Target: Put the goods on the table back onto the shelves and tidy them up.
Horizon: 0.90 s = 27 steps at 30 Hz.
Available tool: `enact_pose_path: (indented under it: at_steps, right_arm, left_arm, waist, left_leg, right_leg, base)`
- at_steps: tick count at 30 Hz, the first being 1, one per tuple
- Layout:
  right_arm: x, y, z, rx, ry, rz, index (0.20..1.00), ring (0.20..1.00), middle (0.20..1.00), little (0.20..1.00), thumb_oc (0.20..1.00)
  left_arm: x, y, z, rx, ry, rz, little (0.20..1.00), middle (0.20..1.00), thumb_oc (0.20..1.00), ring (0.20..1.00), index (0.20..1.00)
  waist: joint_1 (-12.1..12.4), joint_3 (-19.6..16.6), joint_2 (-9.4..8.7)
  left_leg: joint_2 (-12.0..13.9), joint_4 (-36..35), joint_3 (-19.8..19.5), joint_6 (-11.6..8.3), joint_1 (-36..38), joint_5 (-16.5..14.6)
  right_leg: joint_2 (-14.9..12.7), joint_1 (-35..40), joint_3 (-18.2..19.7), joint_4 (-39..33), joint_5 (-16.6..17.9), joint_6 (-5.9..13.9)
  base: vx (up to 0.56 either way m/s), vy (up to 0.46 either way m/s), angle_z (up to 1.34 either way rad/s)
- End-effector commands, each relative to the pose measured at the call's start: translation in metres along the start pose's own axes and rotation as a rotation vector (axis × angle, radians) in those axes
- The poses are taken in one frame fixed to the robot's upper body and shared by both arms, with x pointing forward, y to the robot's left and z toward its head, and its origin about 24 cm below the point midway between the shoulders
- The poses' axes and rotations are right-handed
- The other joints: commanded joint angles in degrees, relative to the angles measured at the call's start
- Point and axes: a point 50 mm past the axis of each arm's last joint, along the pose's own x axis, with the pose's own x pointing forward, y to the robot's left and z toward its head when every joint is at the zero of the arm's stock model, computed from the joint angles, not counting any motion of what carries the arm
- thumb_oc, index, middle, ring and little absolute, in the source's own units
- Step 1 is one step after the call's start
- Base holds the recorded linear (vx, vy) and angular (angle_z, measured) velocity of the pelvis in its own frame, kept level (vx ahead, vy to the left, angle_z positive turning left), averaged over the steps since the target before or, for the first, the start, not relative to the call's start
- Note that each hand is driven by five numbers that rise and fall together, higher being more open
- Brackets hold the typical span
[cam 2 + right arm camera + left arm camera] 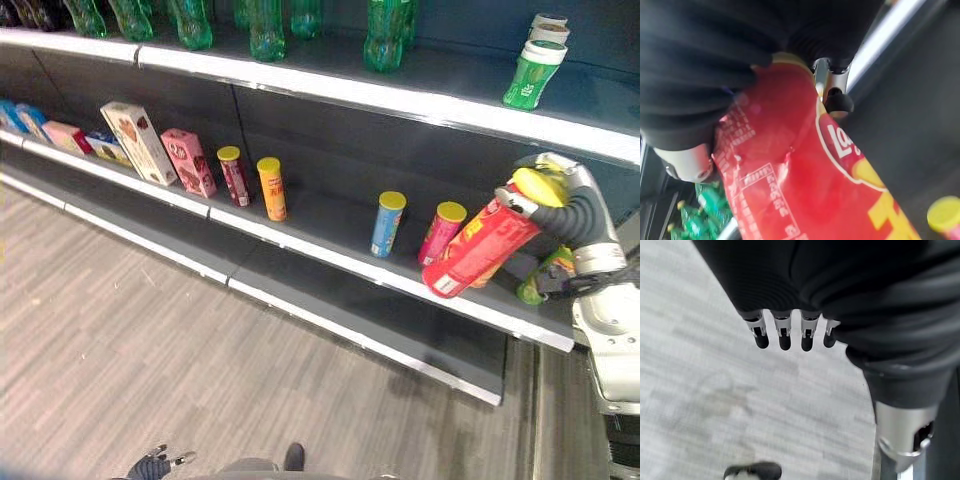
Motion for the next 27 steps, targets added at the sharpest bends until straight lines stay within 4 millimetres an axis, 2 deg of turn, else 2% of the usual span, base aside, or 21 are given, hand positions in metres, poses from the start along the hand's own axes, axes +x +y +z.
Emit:
enact_pose_path:
  at_steps: [1, 2, 3, 4, 5, 6, 9, 11, 14, 15, 17, 18, 19, 20, 21, 22, 23, 24, 25, 26, 27]
  right_arm:
    - [0.022, -0.035, 0.036, -0.059, -0.171, -0.109, 0.200, 0.200, 0.200, 0.200, 0.200]
    - [0.024, -0.032, 0.035, -0.058, -0.171, -0.088, 0.200, 0.200, 0.200, 0.200, 0.200]
    - [0.025, -0.030, 0.035, -0.070, -0.169, -0.072, 0.200, 0.200, 0.200, 0.200, 0.200]
    - [0.029, -0.030, 0.036, -0.096, -0.167, -0.066, 0.200, 0.200, 0.200, 0.200, 0.200]
    - [0.029, -0.030, 0.036, -0.096, -0.168, -0.066, 0.200, 0.200, 0.200, 0.200, 0.200]
    - [0.025, -0.029, 0.040, -0.114, -0.178, -0.023, 0.200, 0.200, 0.200, 0.200, 0.200]
    - [0.021, -0.027, 0.037, -0.095, -0.171, -0.024, 0.200, 0.200, 0.200, 0.200, 0.200]
    - [0.019, -0.027, 0.031, -0.093, -0.142, -0.012, 0.200, 0.200, 0.200, 0.200, 0.200]
    - [0.019, -0.025, 0.031, -0.088, -0.141, -0.001, 0.200, 0.200, 0.200, 0.200, 0.200]
    - [0.019, -0.023, 0.033, -0.083, -0.152, 0.003, 0.200, 0.200, 0.200, 0.200, 0.200]
    - [0.019, -0.024, 0.038, -0.074, -0.172, 0.004, 0.200, 0.200, 0.200, 0.200, 0.200]
    - [0.019, -0.024, 0.038, -0.074, -0.172, 0.004, 0.200, 0.200, 0.200, 0.200, 0.200]
    - [0.017, -0.025, 0.037, -0.074, -0.171, -0.002, 0.200, 0.200, 0.200, 0.200, 0.200]
    - [0.016, -0.026, 0.036, -0.072, -0.168, -0.006, 0.200, 0.200, 0.200, 0.200, 0.200]
    - [0.015, -0.026, 0.036, -0.072, -0.167, -0.006, 0.200, 0.200, 0.200, 0.200, 0.200]
    - [0.010, -0.026, 0.033, -0.062, -0.158, -0.012, 0.200, 0.200, 0.200, 0.200, 0.200]
    - [0.009, -0.027, 0.033, -0.062, -0.156, -0.013, 0.200, 0.200, 0.200, 0.200, 0.200]
    - [0.008, -0.026, 0.032, -0.054, -0.153, -0.018, 0.200, 0.200, 0.200, 0.200, 0.200]
    - [0.005, -0.026, 0.027, -0.052, -0.131, -0.023, 0.200, 0.200, 0.200, 0.200, 0.200]
    - [0.004, -0.026, 0.027, -0.053, -0.129, -0.023, 0.200, 0.200, 0.200, 0.200, 0.200]
    - [0.000, -0.024, 0.019, -0.060, -0.089, -0.029, 0.200, 0.200, 0.200, 0.200, 0.200]
  left_arm:
    - [-0.002, 0.025, 0.001, 0.033, 0.002, 0.072, 1.000, 1.000, 1.000, 1.000, 1.000]
    - [-0.001, 0.020, 0.000, 0.022, 0.009, 0.057, 1.000, 1.000, 1.000, 1.000, 1.000]
    - [0.000, 0.016, 0.001, 0.019, 0.005, 0.045, 1.000, 1.000, 1.000, 1.000, 1.000]
    - [0.000, 0.013, 0.000, 0.035, 0.015, 0.042, 1.000, 1.000, 1.000, 1.000, 1.000]
    - [0.000, 0.013, 0.000, 0.034, 0.015, 0.042, 1.000, 1.000, 1.000, 1.000, 1.000]
    - [0.001, 0.003, 0.006, 0.040, -0.021, 0.007, 1.000, 1.000, 1.000, 1.000, 1.000]
    - [0.000, -0.005, 0.008, -0.005, -0.042, -0.011, 1.000, 1.000, 1.000, 1.000, 1.000]
    - [-0.001, -0.017, 0.011, -0.006, -0.059, -0.056, 1.000, 1.000, 1.000, 1.000, 1.000]
    - [-0.001, -0.015, 0.014, 0.001, -0.069, -0.056, 1.000, 1.000, 1.000, 1.000, 1.000]
    - [0.000, -0.013, 0.017, 0.000, -0.081, -0.048, 1.000, 1.000, 1.000, 1.000, 1.000]
    - [0.000, -0.005, 0.021, 0.012, -0.092, -0.024, 1.000, 1.000, 1.000, 1.000, 1.000]
    - [0.000, -0.005, 0.021, 0.012, -0.091, -0.024, 1.000, 1.000, 1.000, 1.000, 1.000]
    - [0.000, -0.001, 0.023, 0.012, -0.101, -0.009, 1.000, 1.000, 1.000, 1.000, 1.000]
    - [0.000, 0.001, 0.023, 0.012, -0.101, -0.002, 1.000, 1.000, 1.000, 1.000, 1.000]
    - [0.000, 0.001, 0.023, 0.013, -0.101, -0.003, 1.000, 1.000, 1.000, 1.000, 1.000]
    - [0.000, 0.007, 0.025, 0.009, -0.109, 0.009, 1.000, 1.000, 1.000, 1.000, 1.000]
    - [0.000, 0.007, 0.025, 0.011, -0.109, 0.009, 1.000, 1.000, 1.000, 1.000, 1.000]
    - [-0.001, 0.009, 0.026, 0.016, -0.115, 0.011, 1.000, 1.000, 1.000, 1.000, 1.000]
    - [-0.001, 0.009, 0.026, 0.027, -0.115, 0.003, 1.000, 1.000, 1.000, 1.000, 1.000]
    - [-0.001, 0.009, 0.026, 0.029, -0.115, 0.003, 1.000, 1.000, 1.000, 1.000, 1.000]
    - [0.001, 0.009, 0.030, 0.060, -0.118, -0.002, 1.000, 1.000, 1.000, 1.000, 1.000]
  waist:
    - [2.0, -1.3, -2.81]
    - [1.4, -0.5, -3.23]
    - [1.1, -0.2, -3.56]
    - [1.2, 0.1, -4.09]
    - [1.2, 0.2, -4.07]
    - [0.2, -0.4, -4.93]
    - [0.8, -0.9, -4.84]
    - [0.8, -0.9, -4.03]
    - [0.7, -0.7, -3.70]
    - [0.7, -0.3, -3.93]
    - [0.3, -0.6, -4.31]
    - [0.4, -0.7, -4.23]
    - [-0.6, -1.0, -4.39]
    - [-1.1, -1.3, -4.37]
    - [-1.1, -1.3, -4.30]
    - [-1.4, -1.8, -3.79]
    - [-1.4, -1.8, -3.79]
    - [-0.8, -2.5, -3.24]
    - [-1.2, -3.1, -2.75]
    - [-1.2, -3.0, -2.76]
    - [-1.9, -3.5, -2.62]
  left_leg:
    - [3.4, -1.6, -4.6, -6.57, 0.9, -5.2]
    - [1.4, -1.6, -6.0, -5.87, 1.1, -4.8]
    - [0.1, -1.6, -7.0, -5.56, 1.2, -4.7]
    - [-1.5, -1.6, -8.0, -5.31, 0.7, -4.8]
    - [-1.5, -1.6, -8.0, -5.31, 0.7, -4.8]
    - [-3.2, -1.6, -10.3, -5.07, 0.6, -4.6]
    - [-4.2, -1.2, -9.9, -4.27, 1.2, -4.9]
    - [-5.8, 5.9, -8.5, -5.02, -1.7, -7.5]
    - [-3.8, 7.9, -6.9, -6.01, -3.9, -8.0]
    - [-1.8, 8.5, -6.2, -6.86, -5.3, -7.4]
    - [4.9, 6.5, -6.3, -7.44, -5.3, -6.0]
    - [5.1, 6.2, -6.2, -7.51, -5.1, -6.0]
    - [10.6, 5.7, -6.0, -8.00, -5.5, -3.4]
    - [13.2, 5.4, -5.9, -8.33, -5.5, -1.9]
    - [13.3, 5.2, -5.9, -8.40, -5.3, -1.9]
    - [16.1, 6.0, -8.1, -9.57, -6.3, 1.0]
    - [16.1, 6.1, -8.3, -9.61, -6.4, 1.0]
    - [14.5, 6.3, -14.8, -11.42, -5.4, -1.1]
    - [13.5, 4.8, -16.2, -12.34, -4.1, -3.8]
    - [13.5, 4.9, -16.2, -12.32, -4.0, -3.9]
    - [11.7, 1.3, -14.2, -12.46, -0.8, -6.4]
  right_leg:
    - [8.3, -10.4, 3.3, -3.1, 6.7, -2.02]
    - [15.2, -12.4, 6.3, -4.5, 5.8, -2.53]
    - [17.4, -12.6, 8.4, -6.5, 6.4, -2.63]
    - [17.5, -12.3, 10.0, -9.6, 7.9, -2.68]
    - [17.5, -12.2, 10.0, -9.6, 7.9, -2.68]
    - [19.4, -9.9, 15.5, -12.6, 8.1, -3.24]
    - [18.3, -6.6, 16.6, -15.1, 9.2, -3.76]
    - [16.4, -3.2, 17.1, -19.5, 10.1, -3.39]
    - [15.4, -2.5, 17.5, -20.3, 9.9, -3.15]
    - [14.1, -2.6, 17.8, -20.2, 9.7, -2.86]
    - [11.5, -4.5, 18.2, -19.0, 8.3, -2.73]
    - [11.7, -4.5, 18.2, -18.9, 8.1, -2.80]
    - [9.7, -6.1, 18.2, -17.6, 6.8, -2.21]
    - [8.9, -6.4, 18.4, -16.7, 6.0, -1.91]
    - [9.1, -6.5, 18.4, -16.5, 5.8, -1.97]
    - [7.6, -5.9, 19.3, -14.5, 3.8, -0.91]
    - [7.6, -5.9, 19.1, -14.3, 3.7, -0.93]
    - [6.6, -6.0, 21.2, -13.0, 3.3, -0.04]
    - [5.3, -5.6, 21.4, -12.7, 3.4, 0.84]
    - [5.2, -5.4, 21.3, -12.7, 3.3, 0.87]
    - [2.3, -5.6, 21.2, -11.5, 6.1, 2.41]
  base:
    - [0.00, 0.158, 0.22]
    - [0.02, 0.210, 0.10]
    - [0.04, 0.187, 0.23]
    - [0.03, 0.084, 0.38]
    - [0.05, 0.058, 0.64]
    - [0.03, 0.023, 0.68]
    - [0.15, 0.070, 0.91]
    - [0.06, 0.123, 0.19]
    - [-0.01, 0.110, 0.11]
    - [-0.05, 0.228, -0.08]
    - [-0.05, 0.310, 0.00]
    - [-0.01, 0.359, -0.02]
    - [0.03, 0.378, -0.13]
    - [0.02, 0.379, -0.01]
    - [0.14, 0.493, -0.01]
    - [0.11, 0.355, -0.06]
    - [0.22, 0.684, -0.07]
    - [0.18, 0.552, -0.09]
    - [0.18, 0.555, -0.09]
    - [0.15, 0.577, -0.22]
    - [0.08, 0.348, -0.19]
